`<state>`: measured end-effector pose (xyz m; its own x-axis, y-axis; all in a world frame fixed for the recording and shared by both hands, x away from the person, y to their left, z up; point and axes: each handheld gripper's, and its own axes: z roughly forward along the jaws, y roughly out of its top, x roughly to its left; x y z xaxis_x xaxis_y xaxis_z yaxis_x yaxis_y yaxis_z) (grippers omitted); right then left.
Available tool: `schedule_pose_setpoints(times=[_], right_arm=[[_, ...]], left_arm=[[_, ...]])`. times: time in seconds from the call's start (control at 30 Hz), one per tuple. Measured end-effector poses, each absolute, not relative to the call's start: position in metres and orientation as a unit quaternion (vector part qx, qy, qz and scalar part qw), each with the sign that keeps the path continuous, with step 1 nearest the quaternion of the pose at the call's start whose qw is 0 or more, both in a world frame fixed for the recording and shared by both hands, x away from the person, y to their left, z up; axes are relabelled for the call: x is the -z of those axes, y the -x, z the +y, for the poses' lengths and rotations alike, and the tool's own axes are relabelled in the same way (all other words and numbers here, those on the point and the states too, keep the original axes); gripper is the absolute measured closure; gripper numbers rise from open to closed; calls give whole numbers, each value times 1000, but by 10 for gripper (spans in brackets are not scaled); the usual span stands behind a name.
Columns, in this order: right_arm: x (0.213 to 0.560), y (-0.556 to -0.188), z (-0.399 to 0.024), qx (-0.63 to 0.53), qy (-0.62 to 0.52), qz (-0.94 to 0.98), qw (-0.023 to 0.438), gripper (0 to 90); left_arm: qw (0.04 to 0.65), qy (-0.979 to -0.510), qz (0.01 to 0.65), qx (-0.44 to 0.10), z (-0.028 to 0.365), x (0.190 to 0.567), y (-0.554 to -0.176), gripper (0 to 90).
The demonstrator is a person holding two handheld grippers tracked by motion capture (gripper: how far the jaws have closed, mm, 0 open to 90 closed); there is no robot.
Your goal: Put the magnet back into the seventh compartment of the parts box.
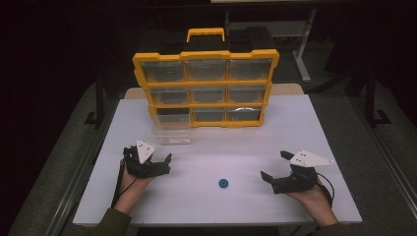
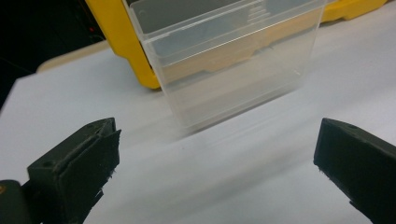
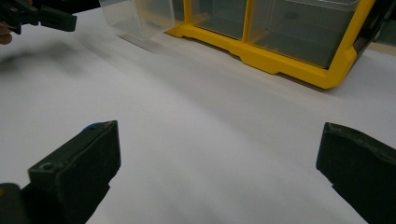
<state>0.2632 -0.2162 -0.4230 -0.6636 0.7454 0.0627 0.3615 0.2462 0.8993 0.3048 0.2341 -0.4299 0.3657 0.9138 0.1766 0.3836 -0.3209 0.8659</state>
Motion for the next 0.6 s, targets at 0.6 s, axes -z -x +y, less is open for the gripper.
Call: schedule_pose_setpoints(times=[0.6], right_arm=[[423, -263, -216, -496, -362, 765, 193, 0]], left_arm=[[427, -740, 436, -284, 247, 423, -307, 0]])
